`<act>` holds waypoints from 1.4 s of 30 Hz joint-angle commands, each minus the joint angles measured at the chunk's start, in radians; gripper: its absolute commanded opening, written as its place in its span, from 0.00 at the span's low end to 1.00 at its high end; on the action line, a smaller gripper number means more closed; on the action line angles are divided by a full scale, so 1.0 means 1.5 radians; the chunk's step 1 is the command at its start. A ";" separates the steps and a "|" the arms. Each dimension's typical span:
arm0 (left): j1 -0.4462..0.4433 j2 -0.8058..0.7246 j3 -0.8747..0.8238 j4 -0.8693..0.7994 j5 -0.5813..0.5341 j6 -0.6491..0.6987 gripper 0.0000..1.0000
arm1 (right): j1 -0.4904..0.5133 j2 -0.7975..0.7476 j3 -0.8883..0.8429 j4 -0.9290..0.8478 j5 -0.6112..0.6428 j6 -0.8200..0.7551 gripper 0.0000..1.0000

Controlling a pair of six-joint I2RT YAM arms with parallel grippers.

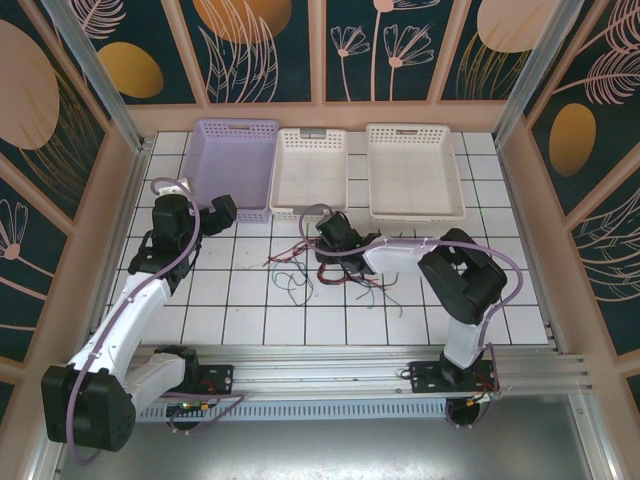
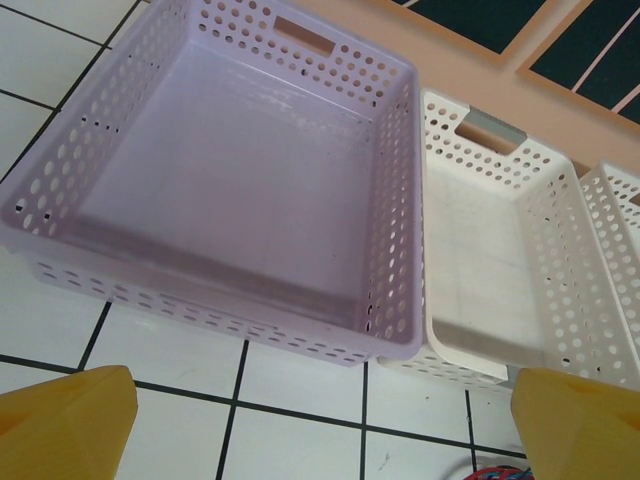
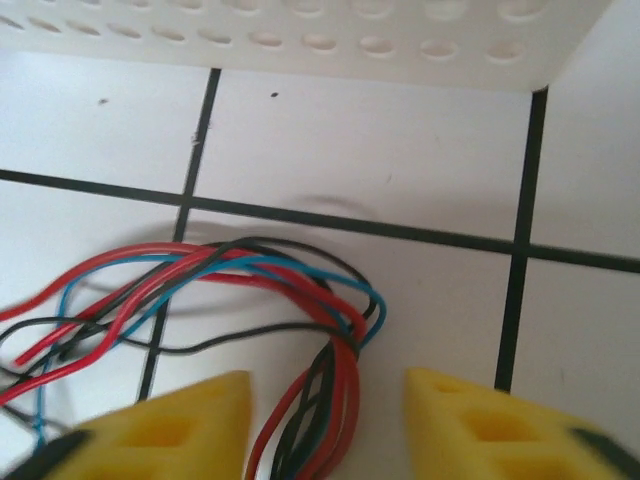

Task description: Untangle the cables

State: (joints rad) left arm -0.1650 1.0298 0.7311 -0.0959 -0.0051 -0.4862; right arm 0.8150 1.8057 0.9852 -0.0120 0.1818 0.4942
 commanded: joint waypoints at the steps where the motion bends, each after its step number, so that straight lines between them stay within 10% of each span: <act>1: -0.005 0.005 0.020 -0.012 0.010 0.013 0.96 | 0.007 -0.046 -0.002 -0.034 -0.031 -0.014 0.58; 29: -0.006 -0.023 0.030 -0.082 0.005 0.028 0.96 | 0.088 0.013 -0.015 -0.157 -0.031 0.020 0.64; 42: -0.006 -0.017 0.029 -0.086 0.008 0.031 0.96 | 0.087 0.062 -0.034 -0.149 -0.041 0.037 0.33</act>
State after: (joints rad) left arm -0.1707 0.9993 0.7662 -0.2070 -0.0010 -0.4629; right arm 0.9432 1.8011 0.9848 -0.2321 0.2089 0.5346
